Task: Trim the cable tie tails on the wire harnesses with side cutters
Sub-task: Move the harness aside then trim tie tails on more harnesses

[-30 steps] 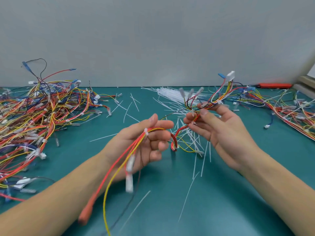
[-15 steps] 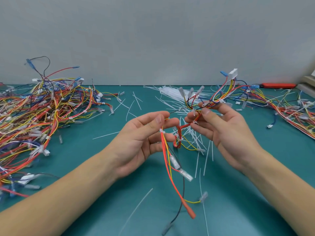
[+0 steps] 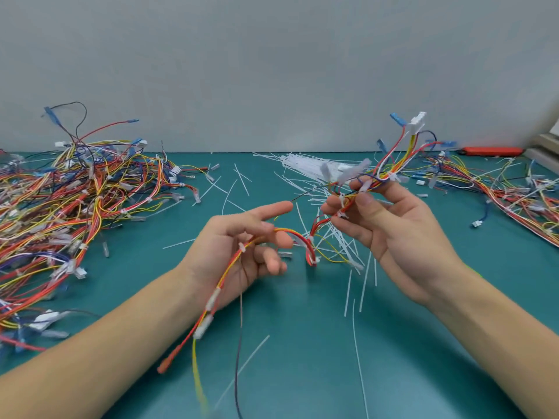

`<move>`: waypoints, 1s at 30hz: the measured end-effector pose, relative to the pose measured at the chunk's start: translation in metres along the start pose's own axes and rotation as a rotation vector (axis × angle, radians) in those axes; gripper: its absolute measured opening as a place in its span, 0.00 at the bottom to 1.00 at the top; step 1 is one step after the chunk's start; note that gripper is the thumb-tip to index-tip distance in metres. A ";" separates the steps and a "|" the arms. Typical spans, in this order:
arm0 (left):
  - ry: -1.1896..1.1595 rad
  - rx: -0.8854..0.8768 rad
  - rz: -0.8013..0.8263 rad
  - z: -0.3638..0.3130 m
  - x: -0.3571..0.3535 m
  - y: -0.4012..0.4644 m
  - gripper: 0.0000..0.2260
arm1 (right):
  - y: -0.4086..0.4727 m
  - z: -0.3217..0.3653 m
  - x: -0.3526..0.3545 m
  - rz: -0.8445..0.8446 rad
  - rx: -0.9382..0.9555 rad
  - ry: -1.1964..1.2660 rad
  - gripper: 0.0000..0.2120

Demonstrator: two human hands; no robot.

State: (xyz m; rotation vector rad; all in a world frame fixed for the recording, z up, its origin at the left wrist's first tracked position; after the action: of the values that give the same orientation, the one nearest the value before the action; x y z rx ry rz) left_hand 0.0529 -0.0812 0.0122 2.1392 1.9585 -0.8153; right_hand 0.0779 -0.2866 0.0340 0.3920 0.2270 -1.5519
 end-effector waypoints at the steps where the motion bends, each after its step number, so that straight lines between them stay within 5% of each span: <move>1: 0.066 -0.001 0.047 0.001 -0.002 -0.001 0.23 | 0.000 0.001 0.000 0.008 -0.002 0.021 0.09; 6: 0.557 -0.080 0.245 0.014 -0.013 -0.010 0.26 | 0.005 0.013 0.007 0.036 -0.010 0.145 0.06; 13: 0.949 -0.472 -0.018 0.012 -0.007 -0.006 0.14 | 0.009 0.018 0.016 -0.059 0.070 0.033 0.02; 23: 0.915 -0.521 -0.018 0.015 -0.003 -0.002 0.07 | 0.006 0.023 0.013 0.002 0.271 -0.294 0.14; 30: 0.636 -0.388 0.046 0.014 -0.009 -0.004 0.03 | -0.008 0.021 0.002 0.098 0.474 -0.568 0.12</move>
State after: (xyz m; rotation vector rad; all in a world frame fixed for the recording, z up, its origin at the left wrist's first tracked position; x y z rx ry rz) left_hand 0.0453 -0.0950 0.0061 2.3459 2.0730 0.2926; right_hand 0.0679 -0.2965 0.0511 0.3064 -0.6015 -1.5486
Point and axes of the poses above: each hand's wrist, its own y-axis towards the middle knuckle, its own x-axis out of the back of the hand, z = x × y, the point moved 5 cm from there along y, towards the middle knuckle, and after that the axes turned 13 degrees about -z, right-handed, at the moved point
